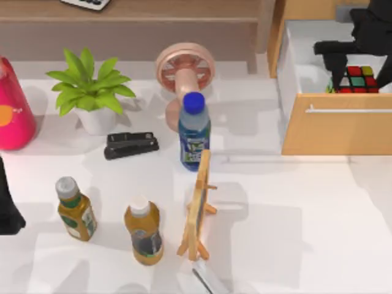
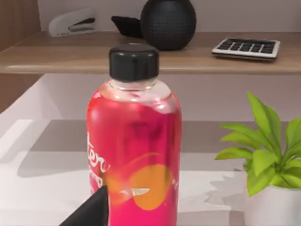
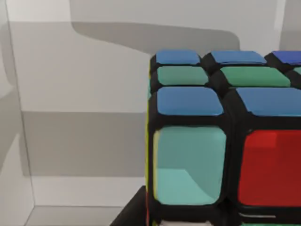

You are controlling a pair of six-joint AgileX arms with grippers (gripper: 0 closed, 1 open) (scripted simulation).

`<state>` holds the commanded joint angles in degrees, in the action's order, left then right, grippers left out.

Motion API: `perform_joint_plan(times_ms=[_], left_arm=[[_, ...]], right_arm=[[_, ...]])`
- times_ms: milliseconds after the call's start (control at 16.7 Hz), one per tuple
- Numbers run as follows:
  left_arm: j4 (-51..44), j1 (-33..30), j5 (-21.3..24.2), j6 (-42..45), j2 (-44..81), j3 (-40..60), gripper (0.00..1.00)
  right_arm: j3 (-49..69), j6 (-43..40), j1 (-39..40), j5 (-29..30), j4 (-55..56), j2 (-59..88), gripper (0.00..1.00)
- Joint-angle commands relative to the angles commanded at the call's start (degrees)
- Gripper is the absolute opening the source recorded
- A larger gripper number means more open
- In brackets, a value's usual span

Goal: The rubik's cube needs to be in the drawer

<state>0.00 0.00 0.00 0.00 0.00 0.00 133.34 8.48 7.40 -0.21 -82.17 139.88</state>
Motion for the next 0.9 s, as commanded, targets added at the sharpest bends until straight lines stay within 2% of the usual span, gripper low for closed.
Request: perform_joint_plan(times_ms=[360, 900], left_arm=[[0.0, 0.0, 0.0, 0.0, 0.0, 0.0, 1.0], [0.0, 0.0, 0.0, 0.0, 0.0, 0.0, 1.0]], right_arm=[[0.0, 0.0, -0.2, -0.3, -0.3, 0.8, 0.0], [0.0, 0.0, -0.2, -0.3, -0.3, 0.8, 0.68]])
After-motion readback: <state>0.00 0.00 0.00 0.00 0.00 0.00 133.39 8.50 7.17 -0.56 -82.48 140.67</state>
